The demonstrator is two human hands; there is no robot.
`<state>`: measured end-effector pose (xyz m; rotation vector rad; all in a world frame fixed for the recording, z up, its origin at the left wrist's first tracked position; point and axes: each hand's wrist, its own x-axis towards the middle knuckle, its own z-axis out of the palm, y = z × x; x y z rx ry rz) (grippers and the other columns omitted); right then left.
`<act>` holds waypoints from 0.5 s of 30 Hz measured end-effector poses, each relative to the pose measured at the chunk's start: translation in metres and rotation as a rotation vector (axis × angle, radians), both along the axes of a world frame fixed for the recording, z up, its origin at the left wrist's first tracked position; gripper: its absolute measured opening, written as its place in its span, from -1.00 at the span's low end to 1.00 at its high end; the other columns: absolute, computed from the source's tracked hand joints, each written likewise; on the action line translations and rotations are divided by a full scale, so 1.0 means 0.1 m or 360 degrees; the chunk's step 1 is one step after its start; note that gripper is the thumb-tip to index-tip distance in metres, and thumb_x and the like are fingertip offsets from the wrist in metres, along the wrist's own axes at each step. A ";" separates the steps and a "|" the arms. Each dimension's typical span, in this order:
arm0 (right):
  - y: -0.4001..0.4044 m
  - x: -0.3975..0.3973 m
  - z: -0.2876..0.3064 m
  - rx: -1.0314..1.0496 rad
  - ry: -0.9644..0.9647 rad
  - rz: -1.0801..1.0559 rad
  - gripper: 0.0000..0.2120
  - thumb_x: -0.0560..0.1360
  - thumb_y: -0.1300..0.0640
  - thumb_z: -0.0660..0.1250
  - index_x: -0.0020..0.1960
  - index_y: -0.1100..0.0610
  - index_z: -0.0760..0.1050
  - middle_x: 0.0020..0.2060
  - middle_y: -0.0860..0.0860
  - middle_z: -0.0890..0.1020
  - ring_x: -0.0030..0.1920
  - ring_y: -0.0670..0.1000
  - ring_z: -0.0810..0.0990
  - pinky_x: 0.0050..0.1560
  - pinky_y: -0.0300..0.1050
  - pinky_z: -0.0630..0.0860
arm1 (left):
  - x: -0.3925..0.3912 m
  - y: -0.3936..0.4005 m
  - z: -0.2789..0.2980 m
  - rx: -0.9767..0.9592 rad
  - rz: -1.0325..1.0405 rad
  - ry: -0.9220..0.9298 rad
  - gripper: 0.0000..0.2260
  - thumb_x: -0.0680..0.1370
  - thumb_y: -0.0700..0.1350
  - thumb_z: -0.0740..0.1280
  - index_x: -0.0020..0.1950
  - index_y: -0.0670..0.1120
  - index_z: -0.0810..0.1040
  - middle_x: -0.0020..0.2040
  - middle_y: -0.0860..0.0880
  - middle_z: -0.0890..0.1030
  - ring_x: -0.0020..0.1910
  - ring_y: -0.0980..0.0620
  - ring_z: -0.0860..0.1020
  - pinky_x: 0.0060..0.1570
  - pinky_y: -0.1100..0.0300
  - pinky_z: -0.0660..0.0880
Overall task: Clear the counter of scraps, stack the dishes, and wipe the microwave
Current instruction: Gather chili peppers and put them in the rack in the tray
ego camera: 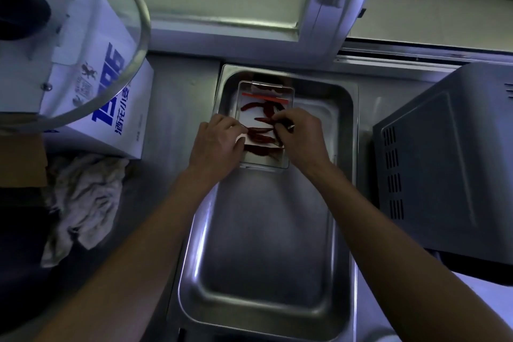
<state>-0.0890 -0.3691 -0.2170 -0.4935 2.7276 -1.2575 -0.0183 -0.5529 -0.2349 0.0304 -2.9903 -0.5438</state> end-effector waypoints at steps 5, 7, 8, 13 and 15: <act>-0.24 -0.13 -0.06 0.0145 0.0070 0.0121 -0.80 0.54 0.32 0.33 0.11 0.17 0.65 0.04 0.06 0.67 0.05 0.00 0.61 0.14 -0.12 0.55 | 0.02 -0.04 0.00 0.0031 0.0000 0.0024 -0.80 0.50 -0.19 0.40 0.12 -0.10 0.66 0.10 -0.04 0.64 0.14 -0.12 0.50 -0.02 0.00 0.40; -0.32 -0.19 -0.10 0.0307 0.0083 0.0210 -0.79 0.56 0.32 0.30 0.10 0.18 0.65 0.02 0.08 0.67 0.04 0.03 0.60 0.11 -0.09 0.53 | 0.02 -0.05 -0.01 0.0036 -0.0006 0.0020 -0.80 0.51 -0.20 0.40 0.12 -0.10 0.65 0.09 -0.04 0.63 0.13 -0.13 0.51 -0.04 -0.03 0.43; -0.35 -0.21 -0.13 0.0379 0.0079 0.0251 -0.79 0.56 0.33 0.27 0.09 0.19 0.65 0.01 0.09 0.66 0.03 0.05 0.59 0.08 -0.08 0.52 | 0.02 -0.05 -0.01 0.0036 -0.0007 0.0018 -0.80 0.51 -0.20 0.39 0.12 -0.11 0.65 0.09 -0.04 0.63 0.13 -0.13 0.51 -0.04 -0.03 0.44; -0.41 -0.24 -0.17 0.0525 0.0039 0.0320 -0.79 0.57 0.29 0.27 0.14 0.19 0.61 0.06 0.08 0.63 0.08 0.06 0.56 0.07 -0.05 0.50 | 0.05 -0.05 -0.02 0.0047 0.0004 0.0010 -0.81 0.51 -0.21 0.40 0.11 -0.12 0.66 0.10 -0.05 0.63 0.13 -0.15 0.51 -0.05 -0.05 0.45; -0.37 -0.20 -0.14 0.0503 0.0064 0.0316 -0.82 0.56 0.26 0.29 0.12 0.20 0.60 0.06 0.09 0.64 0.09 0.09 0.56 0.06 -0.03 0.49 | 0.07 -0.04 -0.01 0.0025 0.0018 -0.0012 -0.81 0.52 -0.20 0.38 0.12 -0.12 0.65 0.12 -0.05 0.63 0.13 -0.15 0.51 -0.04 -0.05 0.45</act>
